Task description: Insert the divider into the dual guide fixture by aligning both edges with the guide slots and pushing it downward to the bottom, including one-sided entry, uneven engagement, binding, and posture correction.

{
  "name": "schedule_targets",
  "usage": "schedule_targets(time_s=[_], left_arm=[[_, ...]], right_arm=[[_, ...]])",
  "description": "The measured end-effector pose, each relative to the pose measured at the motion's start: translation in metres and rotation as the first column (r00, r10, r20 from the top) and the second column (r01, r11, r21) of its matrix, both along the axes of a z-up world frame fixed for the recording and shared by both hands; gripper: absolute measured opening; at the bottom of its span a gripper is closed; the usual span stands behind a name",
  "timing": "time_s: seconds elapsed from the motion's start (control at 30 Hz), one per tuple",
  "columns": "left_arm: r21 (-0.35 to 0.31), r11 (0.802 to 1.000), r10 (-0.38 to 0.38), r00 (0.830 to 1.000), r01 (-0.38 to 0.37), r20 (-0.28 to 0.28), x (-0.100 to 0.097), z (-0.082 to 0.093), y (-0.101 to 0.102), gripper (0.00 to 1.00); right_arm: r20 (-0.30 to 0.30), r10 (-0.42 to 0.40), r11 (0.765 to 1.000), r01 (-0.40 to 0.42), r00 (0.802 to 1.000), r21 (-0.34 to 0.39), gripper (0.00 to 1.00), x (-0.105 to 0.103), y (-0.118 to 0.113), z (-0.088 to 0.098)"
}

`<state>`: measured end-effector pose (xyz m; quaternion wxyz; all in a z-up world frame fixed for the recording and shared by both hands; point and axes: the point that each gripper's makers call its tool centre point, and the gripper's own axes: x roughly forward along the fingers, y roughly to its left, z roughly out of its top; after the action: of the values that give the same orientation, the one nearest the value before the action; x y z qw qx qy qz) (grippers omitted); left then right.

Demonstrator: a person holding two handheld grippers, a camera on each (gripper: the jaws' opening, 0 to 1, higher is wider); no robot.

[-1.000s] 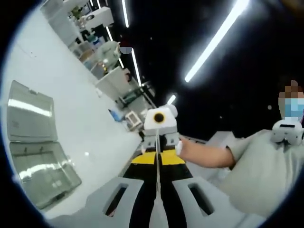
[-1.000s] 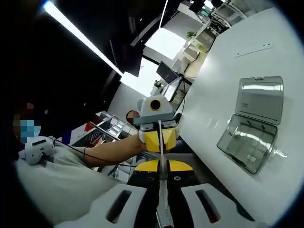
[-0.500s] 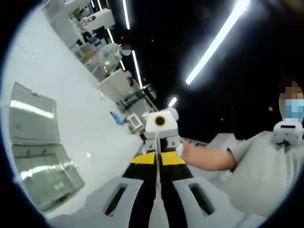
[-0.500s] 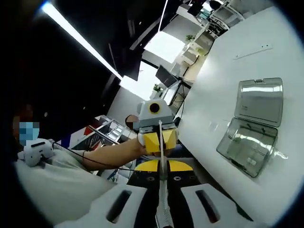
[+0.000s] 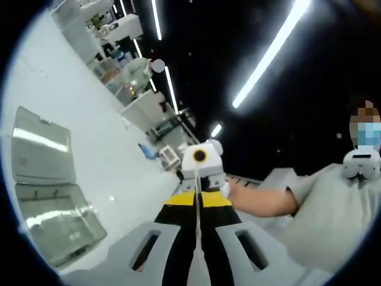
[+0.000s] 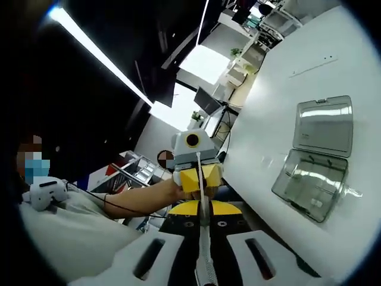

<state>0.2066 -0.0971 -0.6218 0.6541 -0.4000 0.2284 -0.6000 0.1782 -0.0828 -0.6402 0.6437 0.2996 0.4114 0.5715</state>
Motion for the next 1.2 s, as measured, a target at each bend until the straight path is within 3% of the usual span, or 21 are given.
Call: schedule_targets(time_s=[0.63,0.67,0.73,0.83,0.9,1.03,1.2], left_arm=[[-0.030,0.999,0.028,0.999,-0.030,-0.040,0.005,0.003,-0.001,0.00],[-0.028,0.999,0.019,0.997,-0.021,-0.068,0.004,0.002,-0.001,0.00],[0.012,0.999,0.040,0.999,-0.040,-0.022,0.006,-0.002,0.000,0.01],[0.008,0.999,0.044,0.999,-0.043,-0.011,0.006,0.000,0.002,0.04],[0.031,0.998,0.057,0.998,-0.057,0.005,0.009,-0.003,0.005,0.04],[0.085,0.992,0.093,0.995,-0.096,0.036,0.015,-0.010,0.012,0.07],[0.170,0.970,0.155,0.981,-0.174,0.120,0.024,-0.018,0.029,0.08]], right_arm=[[0.013,-0.022,1.000,0.022,1.000,0.014,0.00,0.002,-0.001,0.005],[0.015,-0.023,1.000,0.023,1.000,0.008,0.00,0.003,-0.002,0.004],[0.016,-0.031,0.999,0.031,0.999,-0.010,0.00,0.004,-0.002,0.003],[0.012,-0.043,0.999,0.043,0.999,-0.026,0.00,0.009,-0.002,0.006],[0.028,-0.042,0.998,0.044,0.999,-0.054,0.00,0.013,-0.002,0.005],[0.004,-0.058,0.991,0.058,0.998,-0.121,0.00,0.021,-0.003,-0.002],[-0.018,-0.088,0.978,0.083,0.996,-0.191,0.00,0.031,-0.003,-0.013]])
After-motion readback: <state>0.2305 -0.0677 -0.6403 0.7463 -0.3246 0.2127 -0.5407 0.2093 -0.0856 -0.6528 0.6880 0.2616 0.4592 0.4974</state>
